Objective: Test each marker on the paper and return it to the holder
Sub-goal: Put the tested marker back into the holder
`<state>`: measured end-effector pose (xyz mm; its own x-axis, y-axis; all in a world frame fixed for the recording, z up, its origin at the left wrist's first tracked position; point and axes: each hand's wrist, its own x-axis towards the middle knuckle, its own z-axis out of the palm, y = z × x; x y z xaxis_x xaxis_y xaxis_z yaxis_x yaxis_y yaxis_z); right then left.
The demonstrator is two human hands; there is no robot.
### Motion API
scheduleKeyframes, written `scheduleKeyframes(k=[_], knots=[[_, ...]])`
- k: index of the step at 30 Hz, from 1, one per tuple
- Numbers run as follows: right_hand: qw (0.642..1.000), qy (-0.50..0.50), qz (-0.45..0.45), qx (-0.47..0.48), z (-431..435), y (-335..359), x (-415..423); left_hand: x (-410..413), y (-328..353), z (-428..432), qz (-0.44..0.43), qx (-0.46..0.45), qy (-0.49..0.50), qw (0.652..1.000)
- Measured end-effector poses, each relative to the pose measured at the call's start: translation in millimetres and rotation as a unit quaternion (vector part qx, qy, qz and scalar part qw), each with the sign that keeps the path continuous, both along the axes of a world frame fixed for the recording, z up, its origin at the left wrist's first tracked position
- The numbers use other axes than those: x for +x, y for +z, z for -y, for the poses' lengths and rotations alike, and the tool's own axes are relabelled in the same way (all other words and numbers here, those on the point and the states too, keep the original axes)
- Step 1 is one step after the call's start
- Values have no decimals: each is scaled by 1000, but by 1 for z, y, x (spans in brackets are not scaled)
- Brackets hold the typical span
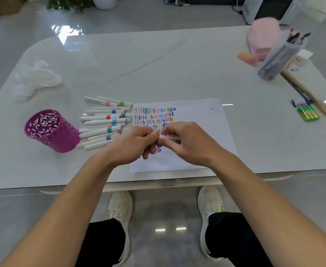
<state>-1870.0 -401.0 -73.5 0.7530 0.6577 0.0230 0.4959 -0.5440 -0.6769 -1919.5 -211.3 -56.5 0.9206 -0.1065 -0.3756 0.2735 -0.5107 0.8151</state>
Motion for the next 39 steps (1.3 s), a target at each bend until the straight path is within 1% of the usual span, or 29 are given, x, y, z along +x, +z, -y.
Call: scheduleKeyframes(k=[3,6,8,13,15,20,22,25,28,31,36,39], knots=[[999,3,-11,-35,6,-6,0,0,-5,0,-7,27,-19,999],[998,7,-14,-60,11,-9,-1,-1,-11,5,16,52,-24,998],[996,21,-10,-82,14,-11,-4,0,-12,9,33,66,-39,997],[993,24,12,-119,24,-18,-2,11,-12,25,36,106,-75,991],[993,27,12,-116,25,-20,-1,15,-12,23,22,97,-88,991],[992,53,20,-111,15,-25,-5,15,-21,2,-41,39,-98,994],[991,56,23,-116,11,-27,-8,12,-24,-1,-46,20,-95,994],[992,42,24,-115,8,-31,-10,7,-25,0,-25,8,-87,996],[992,40,22,-116,7,-30,-11,1,-26,1,0,26,-88,996],[994,46,18,-95,6,-27,-13,-4,-25,0,13,15,-82,996],[995,32,51,-78,5,-27,-15,-13,-26,2,54,32,-52,997],[994,12,72,-86,5,-29,-13,-13,-26,3,73,37,-33,996]])
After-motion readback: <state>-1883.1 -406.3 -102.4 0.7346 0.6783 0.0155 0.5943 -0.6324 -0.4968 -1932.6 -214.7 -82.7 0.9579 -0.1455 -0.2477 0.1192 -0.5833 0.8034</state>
